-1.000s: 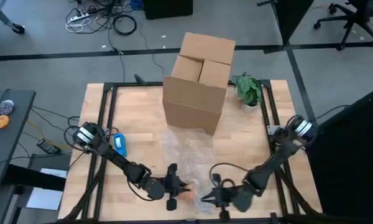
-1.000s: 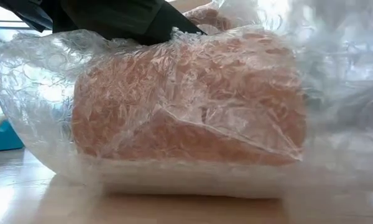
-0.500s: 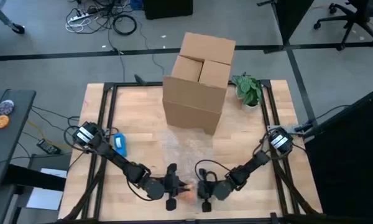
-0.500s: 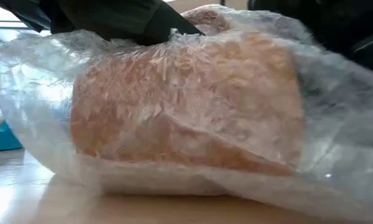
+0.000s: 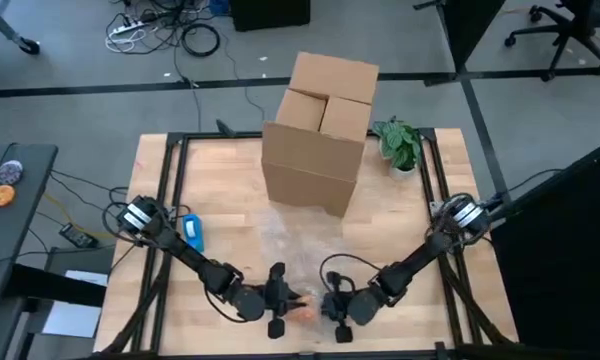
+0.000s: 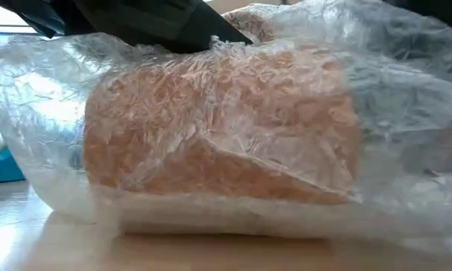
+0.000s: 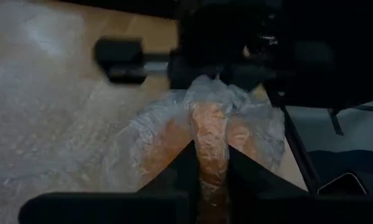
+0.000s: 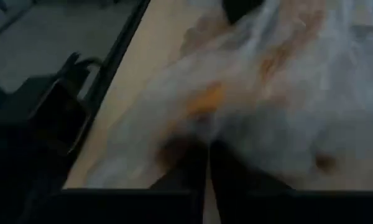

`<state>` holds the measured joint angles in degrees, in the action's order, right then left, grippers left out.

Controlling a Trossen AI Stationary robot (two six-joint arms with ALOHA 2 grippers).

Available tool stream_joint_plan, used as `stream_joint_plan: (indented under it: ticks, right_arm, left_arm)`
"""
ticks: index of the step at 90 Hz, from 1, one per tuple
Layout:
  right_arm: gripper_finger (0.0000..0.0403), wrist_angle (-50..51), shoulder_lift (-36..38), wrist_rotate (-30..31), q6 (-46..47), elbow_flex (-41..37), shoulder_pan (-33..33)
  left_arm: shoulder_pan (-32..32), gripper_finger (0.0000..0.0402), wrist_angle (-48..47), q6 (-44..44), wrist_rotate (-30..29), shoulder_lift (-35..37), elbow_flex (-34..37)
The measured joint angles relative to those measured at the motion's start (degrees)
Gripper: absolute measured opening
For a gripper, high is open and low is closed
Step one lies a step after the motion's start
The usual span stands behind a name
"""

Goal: Wrap mug
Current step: Wrap the orange mug using the transparent bubble wrap

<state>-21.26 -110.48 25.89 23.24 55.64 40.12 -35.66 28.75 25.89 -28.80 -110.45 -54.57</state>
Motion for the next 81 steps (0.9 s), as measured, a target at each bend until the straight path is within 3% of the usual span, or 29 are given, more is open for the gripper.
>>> stream_joint_plan:
  ticks: [21,35,46,61,81]
  right_arm:
    - [0.0,21.5,12.1,-0.3,10.8,0.0,5.6]
    - [0.0,30.8,12.3,-0.6,23.0,0.0,10.6]
    - [0.0,30.5,7.6,1.1,27.6,-0.1,11.6]
    - [0.0,24.4,0.4,3.4,26.9,0.1,9.6]
    - [0.0,8.4,-2.9,7.7,12.5,-0.3,6.8]
  left_arm:
    - [0.0,0.0032,0.0,0.1,0.0,0.0,0.0]
    - [0.0,0.0032,0.0,0.2,0.0,0.0,0.0]
    - [0.0,0.0032,0.0,0.2,0.0,0.0,0.0]
    - [0.0,0.0032,0.0,0.4,0.0,0.0,0.0]
    - [0.0,0.0032,0.2,0.8,0.1,0.0,0.0]
